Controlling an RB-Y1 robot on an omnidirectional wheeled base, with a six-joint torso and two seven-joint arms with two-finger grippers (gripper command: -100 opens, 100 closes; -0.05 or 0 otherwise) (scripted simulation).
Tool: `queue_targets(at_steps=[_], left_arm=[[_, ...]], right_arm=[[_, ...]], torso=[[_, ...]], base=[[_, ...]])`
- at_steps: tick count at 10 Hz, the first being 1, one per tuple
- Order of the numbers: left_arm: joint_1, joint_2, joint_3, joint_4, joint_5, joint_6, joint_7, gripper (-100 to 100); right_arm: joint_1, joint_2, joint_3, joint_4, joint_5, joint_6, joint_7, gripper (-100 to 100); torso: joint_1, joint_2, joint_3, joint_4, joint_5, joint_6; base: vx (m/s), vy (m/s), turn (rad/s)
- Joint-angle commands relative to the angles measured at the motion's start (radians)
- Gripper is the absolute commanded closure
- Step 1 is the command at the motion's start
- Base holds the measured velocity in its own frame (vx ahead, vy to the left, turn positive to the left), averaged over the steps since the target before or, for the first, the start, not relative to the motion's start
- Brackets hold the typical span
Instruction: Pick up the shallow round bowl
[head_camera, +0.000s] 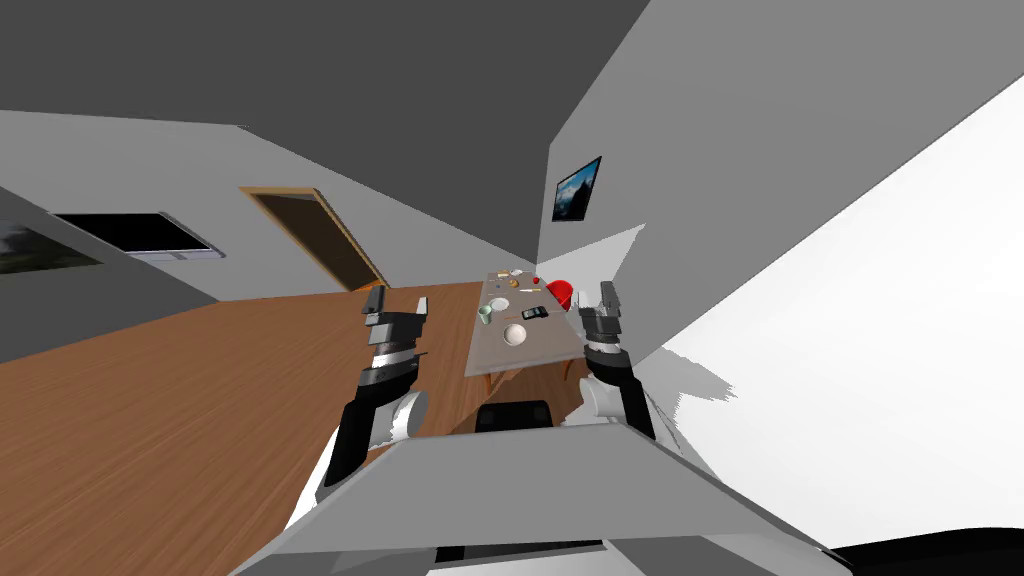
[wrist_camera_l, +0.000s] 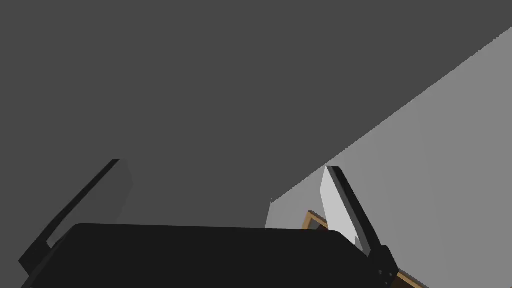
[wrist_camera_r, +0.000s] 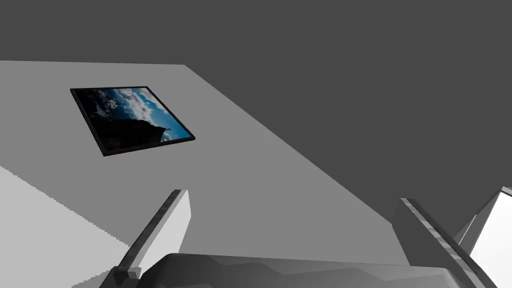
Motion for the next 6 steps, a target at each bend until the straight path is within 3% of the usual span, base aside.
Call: queue_targets(at_steps=[1, 6], left_arm=[[0.000, 0.000, 0.000, 0.000, 0.000, 0.000, 0.000, 0], [0.000, 0.000, 0.000, 0.000, 0.000, 0.000, 0.000, 0]], right_arm=[[-0.008, -0.033, -0.017, 0.000, 0.030, 0.023, 0.022, -100], [-0.023, -0.099, -0.064, 0.028, 0.132, 0.097, 0.090, -100]], torso=[[0.000, 0.000, 0.000, 0.000, 0.000, 0.000], [0.003, 0.004, 0.002, 0.001, 0.001, 0.000]], base=[[-0.047, 0.026, 0.223], [-0.060, 0.042, 0.207]])
